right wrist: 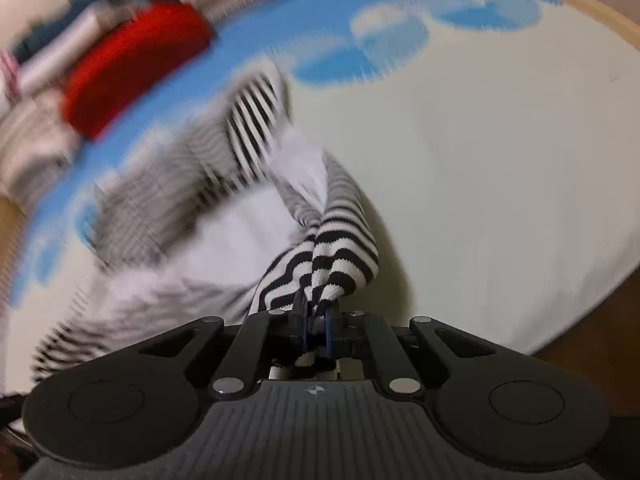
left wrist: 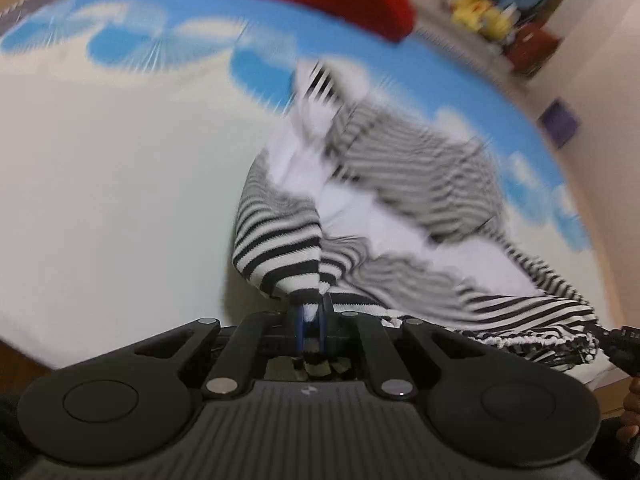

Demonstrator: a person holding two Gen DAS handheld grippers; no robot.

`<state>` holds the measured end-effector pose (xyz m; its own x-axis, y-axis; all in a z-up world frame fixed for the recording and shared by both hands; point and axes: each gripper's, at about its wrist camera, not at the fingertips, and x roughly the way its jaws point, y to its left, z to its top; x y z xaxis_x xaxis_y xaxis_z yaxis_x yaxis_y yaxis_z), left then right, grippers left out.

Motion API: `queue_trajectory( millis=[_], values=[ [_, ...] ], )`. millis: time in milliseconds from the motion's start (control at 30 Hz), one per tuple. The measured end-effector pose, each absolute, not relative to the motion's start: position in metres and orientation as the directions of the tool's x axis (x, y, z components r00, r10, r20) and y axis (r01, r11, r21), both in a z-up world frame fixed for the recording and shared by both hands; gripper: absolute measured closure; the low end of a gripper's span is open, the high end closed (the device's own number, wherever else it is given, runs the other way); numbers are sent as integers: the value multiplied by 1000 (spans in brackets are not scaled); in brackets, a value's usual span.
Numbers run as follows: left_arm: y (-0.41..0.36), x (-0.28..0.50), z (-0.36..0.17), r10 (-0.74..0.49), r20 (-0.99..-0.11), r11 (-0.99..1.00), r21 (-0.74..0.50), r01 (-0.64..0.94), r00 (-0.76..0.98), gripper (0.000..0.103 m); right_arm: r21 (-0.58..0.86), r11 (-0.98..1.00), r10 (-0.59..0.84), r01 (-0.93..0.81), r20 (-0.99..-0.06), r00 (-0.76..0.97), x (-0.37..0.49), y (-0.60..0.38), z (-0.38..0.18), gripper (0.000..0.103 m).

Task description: Fold small clothes

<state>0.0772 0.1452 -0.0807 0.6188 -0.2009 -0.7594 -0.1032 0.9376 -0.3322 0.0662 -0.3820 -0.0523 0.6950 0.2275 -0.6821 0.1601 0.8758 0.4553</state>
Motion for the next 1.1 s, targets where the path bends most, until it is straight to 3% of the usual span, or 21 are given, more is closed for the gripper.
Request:
queue_trajectory(
  millis=[133, 333, 500, 700, 833, 867, 933, 1033, 1100],
  values=[
    [152, 54, -26, -258, -696, 933, -359, -13, 670, 97, 516, 853, 297, 81, -606, 738, 41, -391, -2, 96],
    [166, 13, 22, -349, -678, 914, -399, 74, 647, 97, 542, 839, 388, -46, -539, 748, -17, -402, 52, 96],
    [178, 40, 3, -396, -710, 883, -469, 29, 582, 97, 560, 828, 405, -26, -565, 718, -3, -408, 50, 96],
    [181, 172, -45, -363, -755, 881, -469, -61, 546, 97, 562, 825, 391, 69, -653, 649, 126, -402, 4, 96],
    [200, 246, -68, -341, -759, 846, -505, -171, 554, 85, 540, 826, 322, 162, -687, 651, 208, -404, -26, 87],
    [208, 253, -70, -351, -736, 829, -532, -174, 579, 76, 518, 835, 281, 187, -693, 665, 217, -407, -29, 85],
    [225, 252, -77, -348, -683, 800, -573, -177, 642, 70, 468, 868, 221, 167, -665, 713, 221, -406, -33, 81],
    [229, 249, -83, -317, -723, 832, -523, -186, 614, 68, 412, 906, 231, 92, -666, 709, 215, -404, -43, 75],
    [216, 251, -81, -308, -744, 898, -434, -77, 593, 55, 352, 936, 246, 1, -656, 714, 210, -397, -44, 69]
  ],
)
